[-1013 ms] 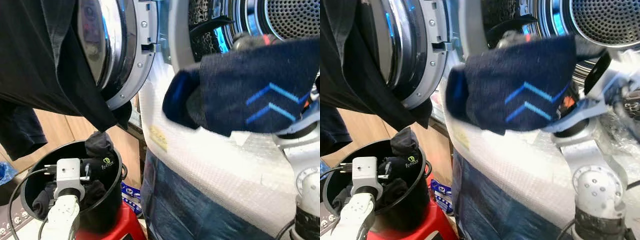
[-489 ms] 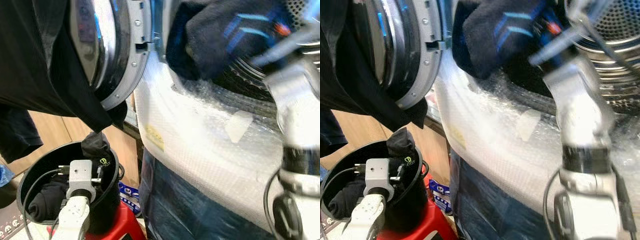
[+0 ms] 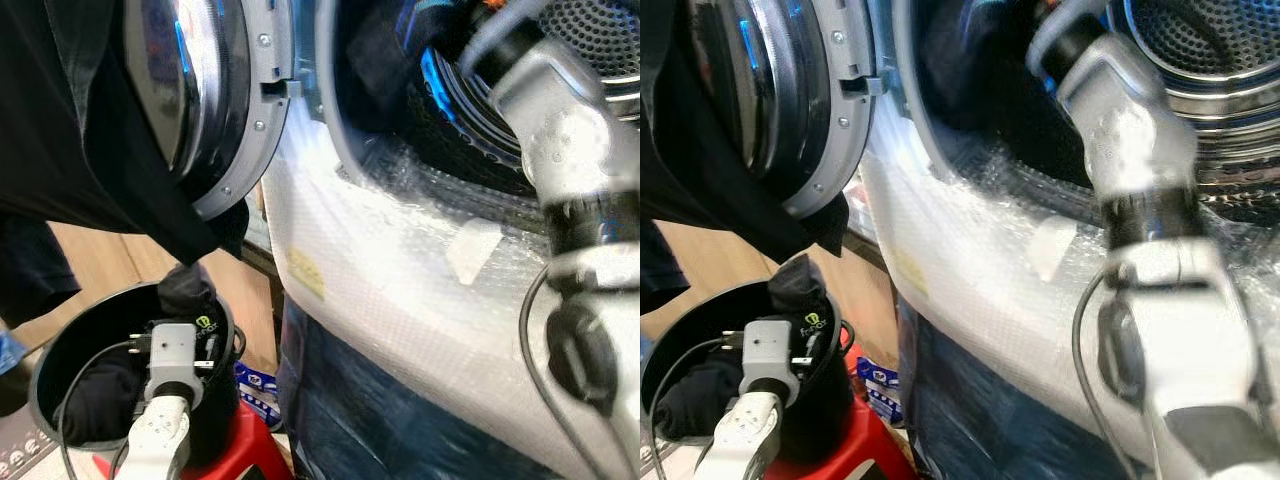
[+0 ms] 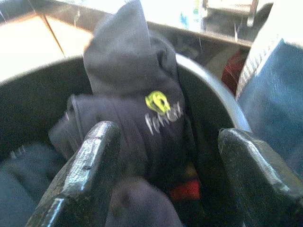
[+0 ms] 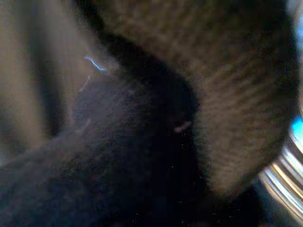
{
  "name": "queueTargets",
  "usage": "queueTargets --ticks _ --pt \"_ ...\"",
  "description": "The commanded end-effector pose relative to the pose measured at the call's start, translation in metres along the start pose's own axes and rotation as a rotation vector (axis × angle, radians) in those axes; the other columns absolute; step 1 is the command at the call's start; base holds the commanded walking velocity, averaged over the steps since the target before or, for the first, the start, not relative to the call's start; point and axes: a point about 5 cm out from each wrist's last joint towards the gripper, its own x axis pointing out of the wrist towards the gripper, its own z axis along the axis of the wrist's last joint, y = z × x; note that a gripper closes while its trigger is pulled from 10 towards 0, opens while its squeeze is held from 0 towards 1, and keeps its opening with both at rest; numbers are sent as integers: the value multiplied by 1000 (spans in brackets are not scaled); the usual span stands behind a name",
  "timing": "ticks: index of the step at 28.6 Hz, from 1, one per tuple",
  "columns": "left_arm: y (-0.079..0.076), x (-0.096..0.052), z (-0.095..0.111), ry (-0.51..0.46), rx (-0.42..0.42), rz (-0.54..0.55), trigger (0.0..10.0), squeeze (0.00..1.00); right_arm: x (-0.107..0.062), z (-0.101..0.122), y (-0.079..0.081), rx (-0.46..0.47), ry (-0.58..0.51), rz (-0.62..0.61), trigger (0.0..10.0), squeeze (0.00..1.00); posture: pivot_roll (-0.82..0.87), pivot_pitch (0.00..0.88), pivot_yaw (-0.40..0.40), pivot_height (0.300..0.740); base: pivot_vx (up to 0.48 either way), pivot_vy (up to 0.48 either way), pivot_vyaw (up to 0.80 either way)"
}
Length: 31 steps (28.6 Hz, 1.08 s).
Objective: Clothes washing
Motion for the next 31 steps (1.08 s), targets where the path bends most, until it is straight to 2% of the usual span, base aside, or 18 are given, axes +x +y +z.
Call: queueTargets --ticks 1,5,7,9,13,14,15,18,21,22,23,25,27,30,31 --pt "2 1 5 -7 3 6 10000 0 -3 -26 -14 -61 113 -119 10000 0 154 0 14 740 0 0 0" --pt "4 1 7 -12 2 13 10000 0 -5 -32 -25 -164 141 -196 10000 0 160 0 15 740 0 0 0" --pt "6 -1 6 -10 3 17 10000 0 -8 -33 -35 -193 150 -255 10000 0 162 0 13 740 0 0 0" --pt "7 -2 5 -5 5 16 10000 0 -10 -33 -44 -168 152 -319 10000 0 163 0 12 740 0 0 0" --pt "6 -4 4 1 4 17 10000 0 -11 -34 -47 -170 162 -344 10000 8 161 0 12 740 0 0 0" --pt "6 -4 4 3 4 16 10000 0 -11 -34 -47 -189 165 -344 10000 922 161 0 12 740 0 0 0" --pt "5 -4 4 5 3 12 10000 0 -11 -34 -47 -221 167 -348 10000 1000 159 0 14 740 0 0 0" --pt "3 -4 4 7 6 2 10000 0 -13 -22 -55 -209 113 -400 10000 1000 168 0 8 740 0 0 0" --pt "5 -5 5 6 10 6 10000 0 -20 9 -75 -142 -26 -559 10000 1000 169 0 11 740 0 0 0" --pt "7 -6 5 6 11 11 10000 0 -22 23 -78 -120 -71 -566 10000 1000 174 0 9 740 0 0 0" --pt "7 -6 5 7 11 12 10000 0 -21 26 -77 -122 -74 -555 10000 1000 174 0 9 740 0 0 0" --pt "7 -7 4 13 14 10 10000 0 -20 26 -73 -165 -68 -527 10000 1000 166 0 8 740 0 0 0" --pt "7 -7 3 24 15 5 10000 0 -16 14 -65 -262 -12 -461 10000 1000 166 0 8 740 0 0 0" --pt "6 -7 1 32 15 2 10000 0 -13 1 -59 -267 38 -420 10000 1000 164 0 11 740 0 0 0" --pt "3 -7 1 37 18 -11 10000 0 -14 -1 -62 -232 26 -452 10000 1000 166 0 15 740 0 0 0"
